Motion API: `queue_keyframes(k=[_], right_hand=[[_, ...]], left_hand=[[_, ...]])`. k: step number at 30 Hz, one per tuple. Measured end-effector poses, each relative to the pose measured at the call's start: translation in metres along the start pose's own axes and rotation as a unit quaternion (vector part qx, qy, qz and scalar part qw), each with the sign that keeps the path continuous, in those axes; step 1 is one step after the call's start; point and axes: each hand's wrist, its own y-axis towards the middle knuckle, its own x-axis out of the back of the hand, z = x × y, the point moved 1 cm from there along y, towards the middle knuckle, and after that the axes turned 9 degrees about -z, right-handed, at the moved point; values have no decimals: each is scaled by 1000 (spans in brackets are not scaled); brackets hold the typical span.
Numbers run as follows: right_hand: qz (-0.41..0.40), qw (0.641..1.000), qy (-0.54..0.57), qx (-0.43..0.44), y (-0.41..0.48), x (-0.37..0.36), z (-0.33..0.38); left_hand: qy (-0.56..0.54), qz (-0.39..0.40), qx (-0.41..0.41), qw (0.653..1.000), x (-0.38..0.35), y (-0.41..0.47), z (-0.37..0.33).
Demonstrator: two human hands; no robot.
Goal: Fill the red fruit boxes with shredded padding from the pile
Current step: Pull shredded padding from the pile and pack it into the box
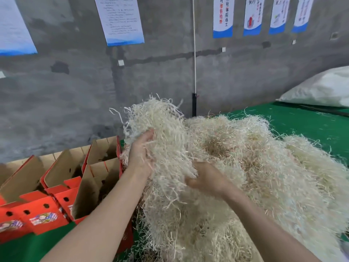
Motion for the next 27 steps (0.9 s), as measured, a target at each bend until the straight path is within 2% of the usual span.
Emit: queue_keyframes(k=[2, 3, 8, 10, 12, 14, 17, 19, 20, 22, 24, 27], right_hand=[[4, 989, -148, -23, 3, 6, -27], [5, 981, -187, -48, 3, 11, -39], [-18, 961, -250, -119, -10, 28, -72], [-16, 973, -198, -117, -16, 40, -64], [-15, 996, -67, -57, -23, 56, -43], [7, 999, 50, -17, -26, 59, -11], [-1, 994, 107, -36, -21, 22, 31], [-17, 992, 101, -73, -13, -10, 42], [-35, 994, 69, -79, -10, -23, 39], [-94, 992, -68, -57, -4, -31, 20], [-144, 964, -210, -78, -1, -22, -17], [-140, 936, -288, -144, -13, -3, -69]], left_hand=[[-3, -22, -3, 1000, 0, 4, 2], [3, -42, 3, 999, 5, 7, 7], [16, -61, 25, 998, 16, 6, 20], [12, -69, 25, 997, 15, 6, 18], [10, -63, 31, 997, 12, 2, 19], [39, -53, 18, 998, 6, -5, 21], [76, -37, -24, 996, 0, -14, 20], [56, -16, -17, 998, -4, -15, 15], [35, 1, 12, 999, -6, -15, 10], [-2, 17, 17, 1000, -4, -14, -3], [-35, 23, 4, 999, 3, -3, -16], [-72, 6, -25, 997, 14, 6, -28]])
